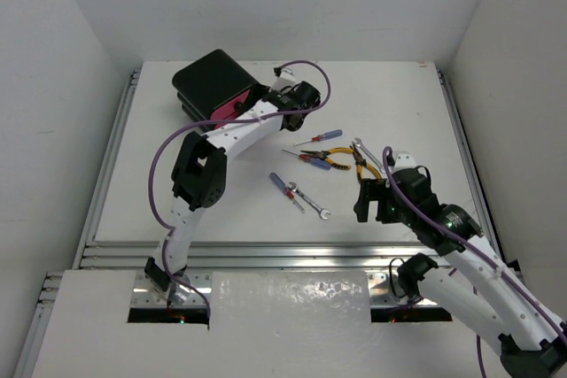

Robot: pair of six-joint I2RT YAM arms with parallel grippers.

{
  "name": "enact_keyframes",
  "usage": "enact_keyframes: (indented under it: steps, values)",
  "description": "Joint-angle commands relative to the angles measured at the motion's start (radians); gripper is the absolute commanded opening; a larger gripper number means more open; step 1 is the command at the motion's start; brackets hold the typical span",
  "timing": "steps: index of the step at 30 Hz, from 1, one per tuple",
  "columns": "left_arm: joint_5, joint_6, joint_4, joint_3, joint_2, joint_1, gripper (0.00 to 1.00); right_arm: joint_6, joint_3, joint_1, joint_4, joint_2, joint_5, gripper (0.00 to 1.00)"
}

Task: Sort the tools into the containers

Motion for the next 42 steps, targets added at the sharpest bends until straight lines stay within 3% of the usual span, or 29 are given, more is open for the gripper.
enact_keyframes:
  steps: [1, 28, 34, 42]
  values:
    - [-0.026, -0.014, 0.008, -0.005, -0.063, -0.003, 0.73, 0.011, 0.001, -0.003, 0.054, 0.012, -0.022, 0.99]
    - [0.018, 0.041, 0.036, 0.05, 0.0, 0.08, 0.66, -0.02, -0.032, -0.003, 0.138, 0.116, -0.073, 0.99]
    - [0.029, 0.035, 0.036, 0.035, 0.003, 0.089, 0.57, -0.022, -0.029, -0.003, 0.146, 0.132, -0.08, 0.99]
    - [0.05, 0.027, 0.038, 0.028, 0.009, 0.089, 0.26, -0.02, -0.024, -0.002, 0.14, 0.119, -0.082, 0.99]
